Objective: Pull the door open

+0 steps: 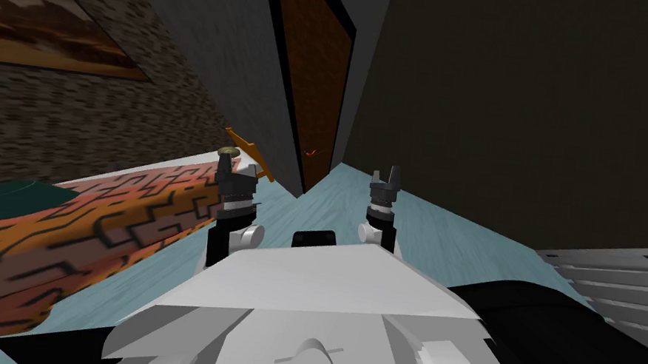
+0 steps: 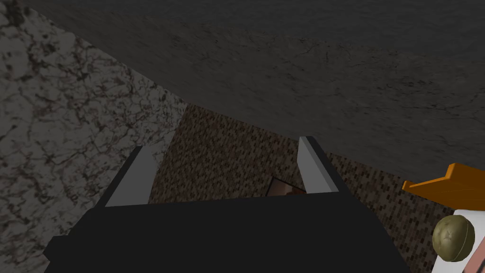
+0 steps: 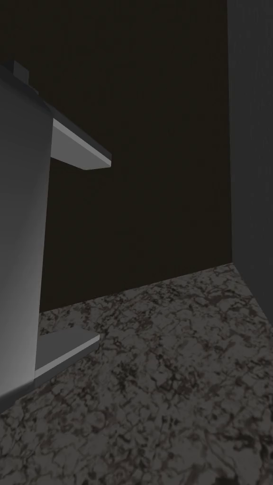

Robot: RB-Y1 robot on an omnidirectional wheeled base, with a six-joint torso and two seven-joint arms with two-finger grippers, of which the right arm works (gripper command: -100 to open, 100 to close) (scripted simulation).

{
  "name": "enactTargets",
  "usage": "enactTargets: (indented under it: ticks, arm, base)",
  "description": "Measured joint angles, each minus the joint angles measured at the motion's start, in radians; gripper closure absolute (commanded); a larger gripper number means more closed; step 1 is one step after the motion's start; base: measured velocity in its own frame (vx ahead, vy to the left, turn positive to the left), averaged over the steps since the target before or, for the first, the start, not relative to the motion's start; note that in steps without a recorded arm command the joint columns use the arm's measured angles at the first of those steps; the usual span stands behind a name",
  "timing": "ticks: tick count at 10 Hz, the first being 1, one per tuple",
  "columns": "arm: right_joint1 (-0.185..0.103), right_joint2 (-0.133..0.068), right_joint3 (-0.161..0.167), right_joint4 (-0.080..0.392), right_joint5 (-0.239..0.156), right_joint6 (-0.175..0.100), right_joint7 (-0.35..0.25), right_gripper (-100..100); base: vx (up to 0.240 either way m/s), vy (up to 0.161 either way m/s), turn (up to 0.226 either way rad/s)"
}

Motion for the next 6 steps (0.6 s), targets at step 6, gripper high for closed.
enactTargets:
  ticks: [6]
  arm:
    - [-0.06,-0.04,0.01,0.132,-0.005,-0.015,-0.024,-100]
  base:
    - [0.087,-0.005,0.102]
